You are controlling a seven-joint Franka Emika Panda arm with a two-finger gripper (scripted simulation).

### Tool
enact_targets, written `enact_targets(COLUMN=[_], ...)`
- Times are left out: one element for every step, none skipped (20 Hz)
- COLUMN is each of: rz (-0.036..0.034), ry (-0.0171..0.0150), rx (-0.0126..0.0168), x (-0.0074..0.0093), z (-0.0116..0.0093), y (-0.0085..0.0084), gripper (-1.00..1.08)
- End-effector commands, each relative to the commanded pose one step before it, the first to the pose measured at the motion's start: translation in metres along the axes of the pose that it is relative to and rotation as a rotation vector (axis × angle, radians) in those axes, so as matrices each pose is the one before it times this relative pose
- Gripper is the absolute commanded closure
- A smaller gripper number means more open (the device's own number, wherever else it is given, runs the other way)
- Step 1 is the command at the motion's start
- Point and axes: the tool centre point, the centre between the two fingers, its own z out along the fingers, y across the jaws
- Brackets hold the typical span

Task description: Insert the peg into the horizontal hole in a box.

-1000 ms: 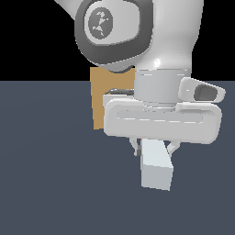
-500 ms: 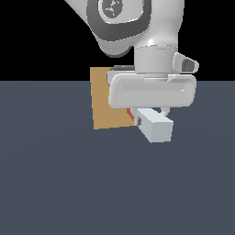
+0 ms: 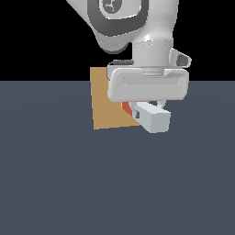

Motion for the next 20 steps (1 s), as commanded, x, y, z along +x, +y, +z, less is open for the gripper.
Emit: enact_targets(rz=[-0.00012,-0.00055,-0.0014,-0.00056,0.0,0.0,0.0,0.00034,0.0,0.0,0.0,0.0,-0.00011,0.0,-0.00009,0.0,-0.00007,-0.00006,-0.00006,0.0], ry=[-0.00003,-0.00023,-0.0006,-0.00024,0.0,0.0,0.0,0.00097,0.0,0.0,0.0,0.0,-0.00009,0.0,-0.00008,0.0,-0.00008,-0.00008,-0.00008,0.0], rx=[-0.00009,-0.00173,-0.00435,-0.00172,0.0,0.0,0.0,0.00525,0.0,0.0,0.0,0.0,-0.00047,0.0,-0.00047,0.0,-0.00048,-0.00048,-0.00048,0.0], x=[0.00003,-0.0002,-0.00051,-0.00021,0.0,0.0,0.0,0.0002,0.00046,0.00139,0.00231,0.00323,0.00423,0.00505,0.00601,0.00683,0.00777,0.00863,0.00948,0.01021], z=[-0.00006,-0.00118,-0.00297,-0.00118,0.0,0.0,0.0,0.00305,0.0,0.00001,0.00002,0.00002,-0.0003,0.00003,-0.00029,0.00004,-0.00029,-0.00028,-0.00028,0.00005], y=[0.00003,0.00034,0.00085,0.00034,0.0,0.0,0.0,-0.00149,-0.00001,-0.00004,-0.00007,-0.00008,-0.00013,-0.00011,-0.00015,-0.00011,-0.00015,-0.00014,-0.00013,-0.00005], gripper=[1.08,1.08,1.08,1.08,1.08,1.08,1.08,1.08,1.08,1.08,1.08,1.08,1.08,1.08,1.08,1.08,1.08,1.08,1.08,1.08])
